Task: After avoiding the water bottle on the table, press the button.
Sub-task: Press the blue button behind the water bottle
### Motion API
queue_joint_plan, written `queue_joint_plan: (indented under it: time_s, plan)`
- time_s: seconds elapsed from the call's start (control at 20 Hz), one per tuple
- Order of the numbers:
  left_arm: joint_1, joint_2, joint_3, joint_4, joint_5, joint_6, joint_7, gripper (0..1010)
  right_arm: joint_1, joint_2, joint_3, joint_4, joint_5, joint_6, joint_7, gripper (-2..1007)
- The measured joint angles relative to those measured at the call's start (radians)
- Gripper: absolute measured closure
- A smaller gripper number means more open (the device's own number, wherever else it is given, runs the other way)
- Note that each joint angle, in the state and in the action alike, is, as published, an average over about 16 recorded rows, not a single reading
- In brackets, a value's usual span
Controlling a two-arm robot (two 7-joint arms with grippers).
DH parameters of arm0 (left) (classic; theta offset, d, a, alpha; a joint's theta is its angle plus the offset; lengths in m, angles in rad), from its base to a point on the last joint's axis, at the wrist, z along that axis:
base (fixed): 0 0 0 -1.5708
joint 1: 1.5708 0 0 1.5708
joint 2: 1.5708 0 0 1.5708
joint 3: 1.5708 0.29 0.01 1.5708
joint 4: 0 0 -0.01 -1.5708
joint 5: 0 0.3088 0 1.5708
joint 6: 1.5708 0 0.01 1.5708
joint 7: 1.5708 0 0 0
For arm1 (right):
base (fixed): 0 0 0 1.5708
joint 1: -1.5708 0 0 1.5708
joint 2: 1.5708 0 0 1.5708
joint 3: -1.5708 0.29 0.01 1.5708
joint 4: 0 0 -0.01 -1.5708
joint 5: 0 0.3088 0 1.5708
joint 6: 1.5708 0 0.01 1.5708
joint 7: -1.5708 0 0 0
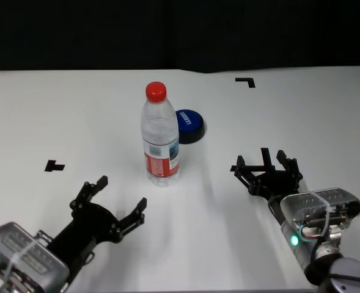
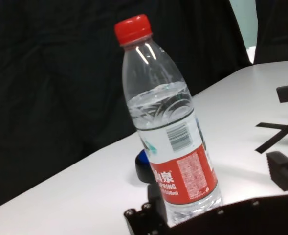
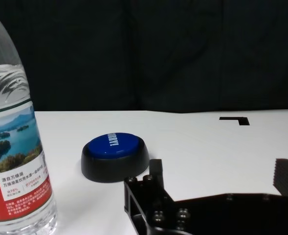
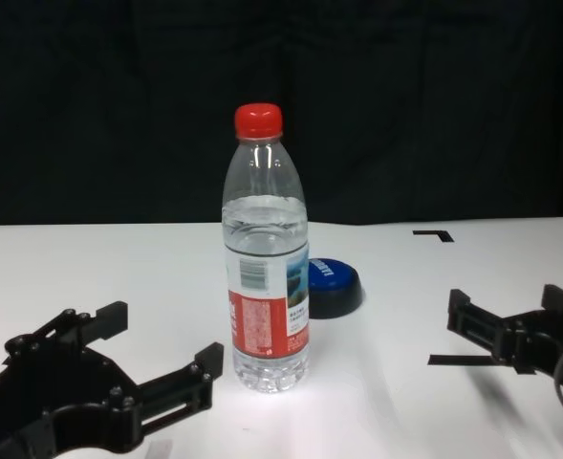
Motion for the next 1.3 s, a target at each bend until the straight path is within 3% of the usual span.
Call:
queue_joint_plan:
  time_s: [0.7, 1.3]
  plan:
    - [-0.037, 0.003, 0.01, 0.033, -0.025, 0.004, -0.014, 7, 0.0, 0.0, 0.0, 0.0, 0.0, 0.0, 0.0, 3]
    - [-0.159, -0.021, 0.033, 0.151, -0.024, -0.012, -0.016, 7, 0.0, 0.0, 0.0, 0.0, 0.0, 0.0, 0.0, 3]
